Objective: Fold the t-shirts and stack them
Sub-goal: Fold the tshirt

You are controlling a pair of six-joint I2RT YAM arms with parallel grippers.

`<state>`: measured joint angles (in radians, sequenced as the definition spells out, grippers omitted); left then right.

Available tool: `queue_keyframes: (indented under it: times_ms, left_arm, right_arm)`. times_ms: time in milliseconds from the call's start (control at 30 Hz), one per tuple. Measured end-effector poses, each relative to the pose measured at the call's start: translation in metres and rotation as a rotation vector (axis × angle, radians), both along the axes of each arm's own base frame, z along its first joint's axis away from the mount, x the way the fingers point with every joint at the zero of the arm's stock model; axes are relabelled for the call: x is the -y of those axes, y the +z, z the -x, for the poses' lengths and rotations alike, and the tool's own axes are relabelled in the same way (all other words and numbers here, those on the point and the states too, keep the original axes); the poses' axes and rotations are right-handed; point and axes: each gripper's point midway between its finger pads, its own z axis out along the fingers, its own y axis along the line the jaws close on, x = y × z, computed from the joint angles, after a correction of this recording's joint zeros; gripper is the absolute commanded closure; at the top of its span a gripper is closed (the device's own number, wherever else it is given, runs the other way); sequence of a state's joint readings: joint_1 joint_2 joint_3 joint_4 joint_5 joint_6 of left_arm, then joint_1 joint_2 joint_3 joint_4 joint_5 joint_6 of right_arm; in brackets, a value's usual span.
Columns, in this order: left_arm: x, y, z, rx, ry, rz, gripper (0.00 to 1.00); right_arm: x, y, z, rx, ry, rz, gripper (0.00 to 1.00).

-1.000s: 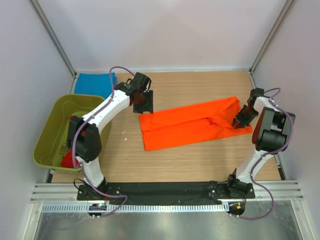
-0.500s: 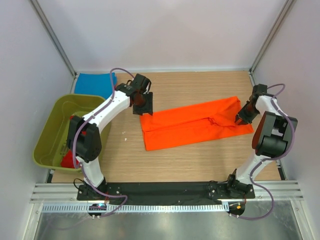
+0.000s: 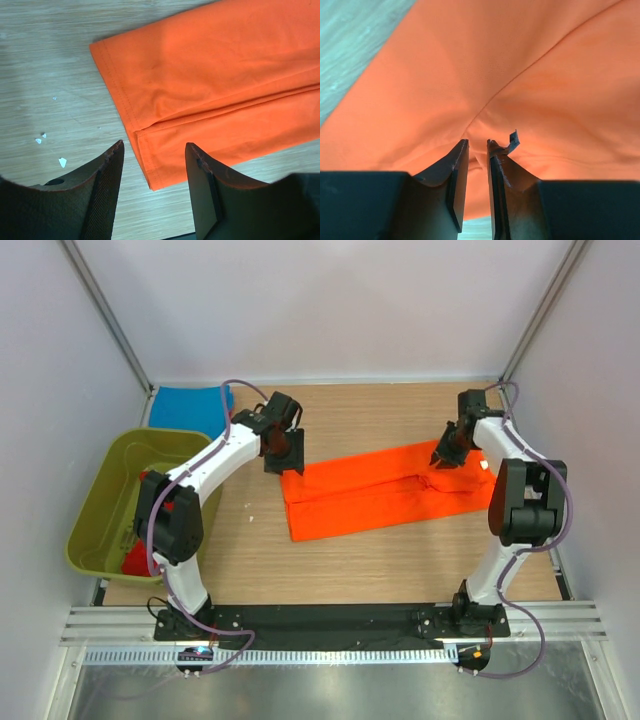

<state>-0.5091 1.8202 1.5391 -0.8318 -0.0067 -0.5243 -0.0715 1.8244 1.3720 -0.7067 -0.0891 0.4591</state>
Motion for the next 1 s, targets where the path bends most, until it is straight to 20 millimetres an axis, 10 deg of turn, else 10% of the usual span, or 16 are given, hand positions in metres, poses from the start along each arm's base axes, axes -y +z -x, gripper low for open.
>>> queue_keyframes:
  times_ms: [300,800,1000]
  left_arm:
    - [-0.013,-0.008,0.000,-0.002,0.028,-0.067,0.44]
    - [-0.016,-0.027,0.003,-0.053,0.026,-0.101,0.45]
    - [-0.014,-0.027,0.003,-0.057,0.023,-0.094,0.45]
  right_arm:
    - [-0.020,-0.054,0.034,-0.131,0.032,-0.013,0.72]
    - [-0.017,0.011,0.004,0.036,0.000,0.001,0.73]
    - [-0.024,-0.012,0.027,-0.012,0.010,-0.013,0.88]
